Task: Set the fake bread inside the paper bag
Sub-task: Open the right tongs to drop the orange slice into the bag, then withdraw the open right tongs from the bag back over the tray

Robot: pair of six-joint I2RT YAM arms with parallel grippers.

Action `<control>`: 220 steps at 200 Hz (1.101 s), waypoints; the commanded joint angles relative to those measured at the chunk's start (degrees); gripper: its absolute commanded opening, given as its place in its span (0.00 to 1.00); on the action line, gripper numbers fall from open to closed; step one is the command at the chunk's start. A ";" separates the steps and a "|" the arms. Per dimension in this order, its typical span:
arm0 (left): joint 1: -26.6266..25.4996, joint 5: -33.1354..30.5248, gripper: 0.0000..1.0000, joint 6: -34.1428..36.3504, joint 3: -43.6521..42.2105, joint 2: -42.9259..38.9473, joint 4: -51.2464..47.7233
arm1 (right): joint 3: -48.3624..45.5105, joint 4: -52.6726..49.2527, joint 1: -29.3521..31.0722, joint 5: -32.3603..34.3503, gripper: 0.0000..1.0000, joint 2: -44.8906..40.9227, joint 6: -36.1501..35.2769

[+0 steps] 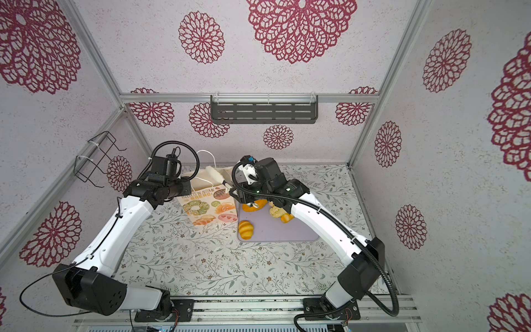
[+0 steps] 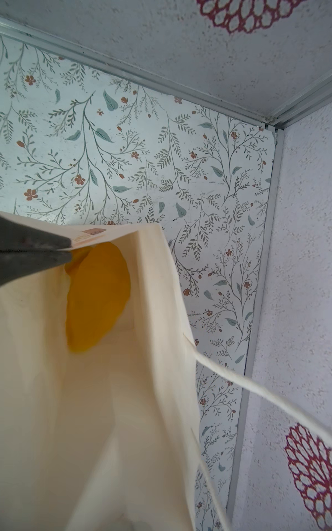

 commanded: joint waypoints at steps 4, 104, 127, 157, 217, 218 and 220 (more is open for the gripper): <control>-0.46 0.17 0.00 0.52 0.01 0.02 0.05 | 0.57 3.24 0.01 2.45 0.46 -4.18 1.59; -0.37 0.08 0.00 0.57 0.10 -0.26 0.05 | -12.43 10.52 -1.70 4.46 0.46 -14.74 7.71; -0.47 -0.07 0.00 0.57 0.10 -0.33 0.07 | -14.86 10.61 -1.83 5.69 0.47 -17.44 8.51; -0.41 -0.11 0.00 0.56 0.18 -0.49 -0.09 | -18.61 10.51 -1.96 8.11 0.47 -21.37 10.12; 1.29 1.73 0.00 -0.56 0.26 -1.46 0.17 | -23.83 4.50 -2.05 13.92 0.47 -27.94 14.81; 1.37 1.92 0.00 -0.61 0.27 -1.46 0.21 | -23.99 4.30 -2.05 14.04 0.47 -28.10 14.94; 1.50 2.19 0.00 -0.72 0.20 -1.51 0.32 | -24.06 4.22 -2.05 14.11 0.47 -28.12 15.00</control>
